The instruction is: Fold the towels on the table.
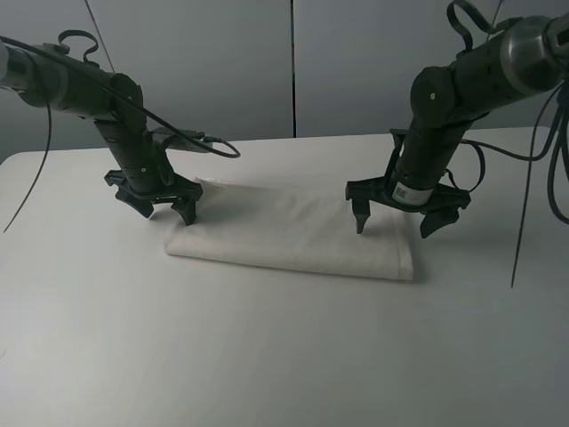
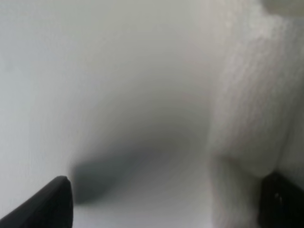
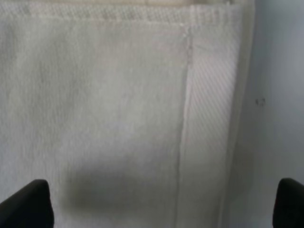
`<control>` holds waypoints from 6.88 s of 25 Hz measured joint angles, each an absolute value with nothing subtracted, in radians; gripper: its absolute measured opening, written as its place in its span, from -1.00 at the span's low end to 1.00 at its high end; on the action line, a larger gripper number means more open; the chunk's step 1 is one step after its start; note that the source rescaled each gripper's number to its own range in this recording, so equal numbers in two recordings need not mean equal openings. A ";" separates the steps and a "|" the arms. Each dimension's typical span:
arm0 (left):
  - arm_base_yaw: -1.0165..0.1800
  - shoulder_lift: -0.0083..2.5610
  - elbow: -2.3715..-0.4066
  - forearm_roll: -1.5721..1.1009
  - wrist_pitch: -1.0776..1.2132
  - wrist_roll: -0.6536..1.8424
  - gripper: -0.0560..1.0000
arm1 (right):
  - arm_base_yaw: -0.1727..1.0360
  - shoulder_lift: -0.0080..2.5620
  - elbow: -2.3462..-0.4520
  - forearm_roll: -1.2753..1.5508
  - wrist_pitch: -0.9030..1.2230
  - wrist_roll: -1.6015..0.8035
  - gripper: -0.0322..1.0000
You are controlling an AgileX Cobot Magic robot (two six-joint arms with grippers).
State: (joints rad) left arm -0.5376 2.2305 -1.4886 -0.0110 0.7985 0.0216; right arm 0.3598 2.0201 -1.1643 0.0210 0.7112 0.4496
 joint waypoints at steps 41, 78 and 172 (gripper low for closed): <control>-0.538 2.233 -1.491 -0.016 0.800 0.037 0.99 | 0.371 2.044 -1.178 0.123 0.691 0.306 -0.87; -0.538 2.247 -1.499 -0.020 0.810 0.046 0.99 | 0.492 1.918 -1.177 1.056 0.624 -0.359 -0.87; -0.458 1.141 -1.231 0.080 1.160 0.089 1.00 | 0.571 0.942 -0.954 -0.090 0.872 0.045 1.00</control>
